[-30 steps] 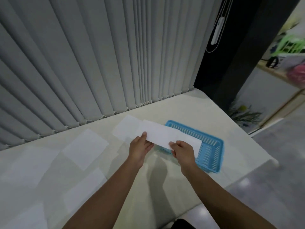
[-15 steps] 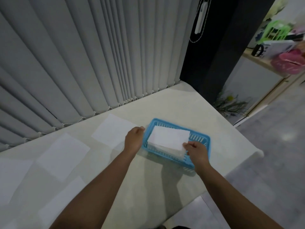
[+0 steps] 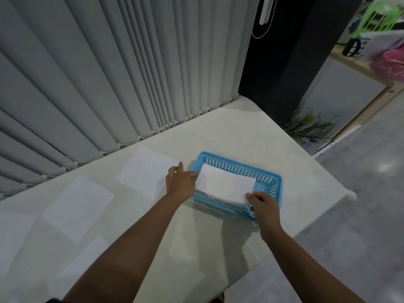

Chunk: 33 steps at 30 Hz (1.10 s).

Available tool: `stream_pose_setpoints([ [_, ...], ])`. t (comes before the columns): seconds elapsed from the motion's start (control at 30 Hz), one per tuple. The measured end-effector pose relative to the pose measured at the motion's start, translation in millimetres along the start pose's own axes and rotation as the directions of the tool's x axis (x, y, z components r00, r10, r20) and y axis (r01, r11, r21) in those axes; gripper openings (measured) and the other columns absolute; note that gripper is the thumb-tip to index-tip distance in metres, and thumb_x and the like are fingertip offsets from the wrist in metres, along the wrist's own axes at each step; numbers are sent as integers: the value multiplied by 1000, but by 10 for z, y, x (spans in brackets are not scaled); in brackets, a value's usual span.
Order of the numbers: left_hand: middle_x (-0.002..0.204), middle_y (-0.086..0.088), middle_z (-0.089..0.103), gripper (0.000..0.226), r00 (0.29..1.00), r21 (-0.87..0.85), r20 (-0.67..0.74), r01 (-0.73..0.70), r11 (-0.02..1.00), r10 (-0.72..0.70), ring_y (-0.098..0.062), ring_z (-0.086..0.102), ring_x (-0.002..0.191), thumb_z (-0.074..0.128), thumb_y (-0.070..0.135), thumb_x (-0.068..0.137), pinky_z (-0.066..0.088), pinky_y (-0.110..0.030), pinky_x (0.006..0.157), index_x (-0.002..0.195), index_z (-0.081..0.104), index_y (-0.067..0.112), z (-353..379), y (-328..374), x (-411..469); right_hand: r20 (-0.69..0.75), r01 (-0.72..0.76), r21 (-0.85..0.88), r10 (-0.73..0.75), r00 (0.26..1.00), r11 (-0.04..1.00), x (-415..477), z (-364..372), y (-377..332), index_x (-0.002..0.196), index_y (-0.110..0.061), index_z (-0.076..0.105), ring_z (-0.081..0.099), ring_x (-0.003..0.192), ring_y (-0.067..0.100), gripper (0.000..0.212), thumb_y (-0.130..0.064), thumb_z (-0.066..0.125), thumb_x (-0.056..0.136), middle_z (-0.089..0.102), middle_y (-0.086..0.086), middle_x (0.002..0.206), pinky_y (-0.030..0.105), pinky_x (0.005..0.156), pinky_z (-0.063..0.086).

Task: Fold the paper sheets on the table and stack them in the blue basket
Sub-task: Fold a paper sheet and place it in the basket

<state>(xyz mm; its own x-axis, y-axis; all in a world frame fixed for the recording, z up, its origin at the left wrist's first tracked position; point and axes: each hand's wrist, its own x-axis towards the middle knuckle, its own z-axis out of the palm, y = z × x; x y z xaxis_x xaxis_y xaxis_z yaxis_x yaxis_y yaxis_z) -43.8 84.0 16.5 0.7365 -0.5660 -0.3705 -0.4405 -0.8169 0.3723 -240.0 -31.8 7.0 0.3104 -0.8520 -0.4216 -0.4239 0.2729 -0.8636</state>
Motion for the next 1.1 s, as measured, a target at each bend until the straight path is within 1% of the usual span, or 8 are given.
stream_pose_setpoints([
  [0.17, 160, -6, 16, 47, 999, -6, 49, -8, 1000, 8, -26, 14, 143, 32, 15, 96, 18, -38, 117, 127, 57, 38, 7, -56, 17, -18, -10, -2, 10, 1000, 1000, -12, 66, 39, 72, -14, 67, 58, 71, 19, 14, -16, 67, 86, 66, 1, 74, 40, 75, 50],
  [0.3, 160, -5, 18, 47, 999, -1, 46, -15, 1000, 15, -27, 16, 142, 29, 17, 96, 22, -39, 116, 128, 57, 39, 26, -85, 27, -25, -6, -10, 6, 1000, 1000, -20, 103, 25, 75, -11, 68, 58, 71, 19, 13, -17, 66, 87, 65, 2, 74, 37, 74, 50],
  [0.57, 160, -6, 16, 46, 996, 38, 61, -66, 997, 63, -25, 14, 143, 30, 16, 98, 20, -36, 115, 131, 54, 36, 5, -97, -2, -38, 4, -9, -5, 999, 1000, -24, 103, 1, 80, -12, 69, 60, 74, 18, 12, -20, 66, 88, 68, 3, 79, 28, 64, 47],
  [0.63, 160, -7, 17, 45, 996, 49, 54, -74, 996, 71, -26, 16, 143, 31, 15, 98, 22, -37, 115, 132, 53, 35, 13, -94, -3, -31, 16, -18, -16, 999, 1000, -31, 97, -13, 78, -16, 69, 60, 72, 17, 11, -20, 66, 88, 68, 0, 77, 29, 64, 49],
  [0.73, 160, -7, 17, 46, 996, 62, 56, -76, 995, 72, -26, 16, 143, 30, 15, 98, 23, -37, 114, 134, 51, 34, 16, -89, 6, -23, 8, -6, -8, 1000, 1000, -38, 96, -17, 72, -23, 68, 61, 69, 18, 16, -18, 67, 87, 67, -5, 72, 37, 72, 53],
  [0.8, 160, -7, 16, 46, 995, 73, 58, -80, 994, 76, -26, 16, 142, 30, 16, 98, 25, -37, 113, 134, 50, 35, 17, -87, 9, -21, 3, -13, -3, 1000, 1000, -34, 103, -13, 71, -21, 69, 60, 66, 20, 17, -17, 67, 87, 67, -3, 71, 39, 73, 54],
  [0.93, 160, -7, 17, 44, 995, 85, 49, -87, 993, 83, -26, 16, 143, 31, 16, 99, 25, -37, 114, 134, 51, 33, 27, -85, 3, -27, -9, -34, 8, 1000, 999, -30, 121, -28, 82, -16, 72, 59, 60, 16, 9, -22, 67, 87, 67, -4, 72, 35, 69, 52],
  [1.1, 160, -7, 19, 43, 996, 81, 23, -82, 993, 80, -27, 18, 142, 34, 15, 99, 29, -38, 113, 135, 50, 31, 34, -72, -2, -68, -10, -48, 7, 998, 999, -11, 81, 30, 91, -17, 76, 65, 81, 16, 17, -31, 68, 85, 72, -3, 85, 30, 73, 51],
])
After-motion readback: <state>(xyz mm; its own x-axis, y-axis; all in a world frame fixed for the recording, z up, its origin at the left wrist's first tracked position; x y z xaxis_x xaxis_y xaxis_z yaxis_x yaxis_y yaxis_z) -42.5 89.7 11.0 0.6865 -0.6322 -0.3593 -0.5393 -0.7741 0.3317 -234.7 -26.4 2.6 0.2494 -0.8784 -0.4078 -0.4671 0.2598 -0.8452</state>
